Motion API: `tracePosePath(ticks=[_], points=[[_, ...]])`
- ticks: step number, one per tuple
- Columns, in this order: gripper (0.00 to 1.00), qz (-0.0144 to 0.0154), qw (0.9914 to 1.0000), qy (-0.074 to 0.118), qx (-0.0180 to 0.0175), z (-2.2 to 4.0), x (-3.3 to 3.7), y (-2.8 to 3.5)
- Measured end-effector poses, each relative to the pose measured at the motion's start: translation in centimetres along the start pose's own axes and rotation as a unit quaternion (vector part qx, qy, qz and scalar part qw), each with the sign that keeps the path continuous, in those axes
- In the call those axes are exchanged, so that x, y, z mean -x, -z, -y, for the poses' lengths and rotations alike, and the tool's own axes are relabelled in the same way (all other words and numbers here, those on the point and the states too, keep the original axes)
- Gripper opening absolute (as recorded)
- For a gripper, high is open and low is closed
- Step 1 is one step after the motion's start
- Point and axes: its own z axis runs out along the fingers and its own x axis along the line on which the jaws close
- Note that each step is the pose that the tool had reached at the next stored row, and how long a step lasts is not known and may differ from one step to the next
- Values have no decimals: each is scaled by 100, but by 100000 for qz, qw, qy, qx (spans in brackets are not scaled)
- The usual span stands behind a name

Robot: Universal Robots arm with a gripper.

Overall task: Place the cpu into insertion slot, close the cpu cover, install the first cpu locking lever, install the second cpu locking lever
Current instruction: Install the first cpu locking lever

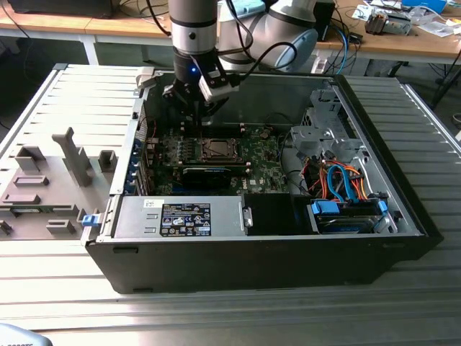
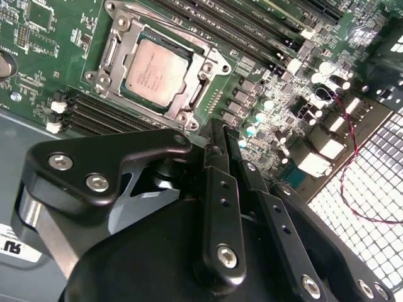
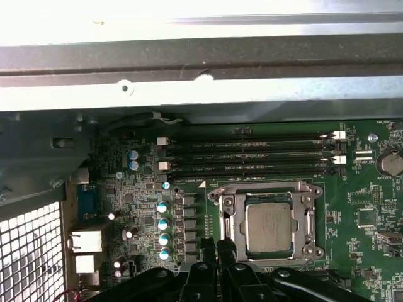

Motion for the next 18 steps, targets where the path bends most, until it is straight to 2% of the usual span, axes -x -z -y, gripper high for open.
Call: tracePosePath(ticks=[3,7,10,15,18], points=[[16,25,99993,1172,23,-17,-4,0],[16,31,99986,1657,28,-40,-42,0],[16,41,99980,1983,37,-89,-95,0],[16,43,99970,2434,100,-178,-115,3],[16,49,99962,2755,145,-196,-126,3]])
